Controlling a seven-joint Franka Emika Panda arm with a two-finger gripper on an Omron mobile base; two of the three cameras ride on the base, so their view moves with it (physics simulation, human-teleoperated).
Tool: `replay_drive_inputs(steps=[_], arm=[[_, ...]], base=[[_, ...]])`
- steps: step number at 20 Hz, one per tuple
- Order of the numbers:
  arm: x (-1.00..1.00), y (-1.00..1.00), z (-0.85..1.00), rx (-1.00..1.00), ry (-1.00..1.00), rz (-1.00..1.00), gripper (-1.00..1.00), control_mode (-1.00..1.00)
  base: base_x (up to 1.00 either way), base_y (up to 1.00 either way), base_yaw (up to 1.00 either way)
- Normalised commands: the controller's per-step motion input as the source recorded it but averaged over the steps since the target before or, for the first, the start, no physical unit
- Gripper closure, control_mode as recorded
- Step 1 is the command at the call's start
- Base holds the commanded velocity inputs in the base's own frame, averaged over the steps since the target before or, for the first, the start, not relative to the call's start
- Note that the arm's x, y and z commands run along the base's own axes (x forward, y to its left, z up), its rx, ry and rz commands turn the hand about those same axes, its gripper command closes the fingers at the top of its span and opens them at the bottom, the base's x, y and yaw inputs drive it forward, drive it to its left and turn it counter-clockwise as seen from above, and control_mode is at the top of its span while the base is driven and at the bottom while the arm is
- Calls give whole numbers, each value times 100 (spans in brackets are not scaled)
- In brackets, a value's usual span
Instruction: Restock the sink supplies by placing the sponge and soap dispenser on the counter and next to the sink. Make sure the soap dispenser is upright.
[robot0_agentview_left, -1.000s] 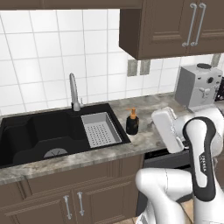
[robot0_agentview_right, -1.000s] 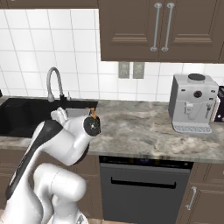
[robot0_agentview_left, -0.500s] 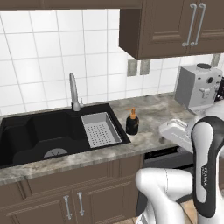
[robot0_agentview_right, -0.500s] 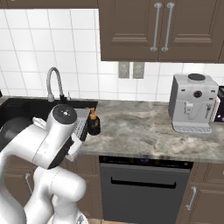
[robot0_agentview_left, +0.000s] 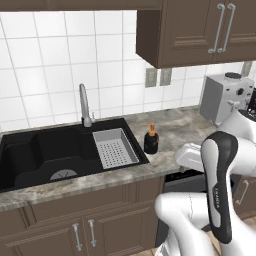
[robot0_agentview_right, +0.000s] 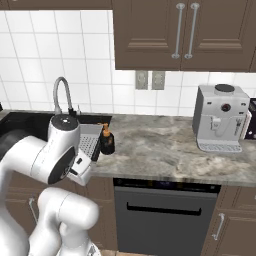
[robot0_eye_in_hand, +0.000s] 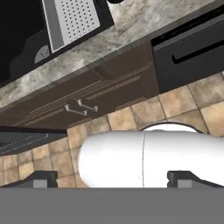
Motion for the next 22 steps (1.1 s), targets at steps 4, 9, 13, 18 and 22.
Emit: replay_drive_inputs(steps=[4,9,13,18,22], arm=[[0,0,-3,0,1,0,-100,-100],[0,0,0,0,0,0,-100,100],[0,0,0,0,0,0,-100,100],[0,0,0,0,0,0,-100,100],[0,0,0,0,0,0,-100,100]], base=[[0,0,0],[-55,68,3],[-48,100,10],[-33,100,10],[-26,100,11]])
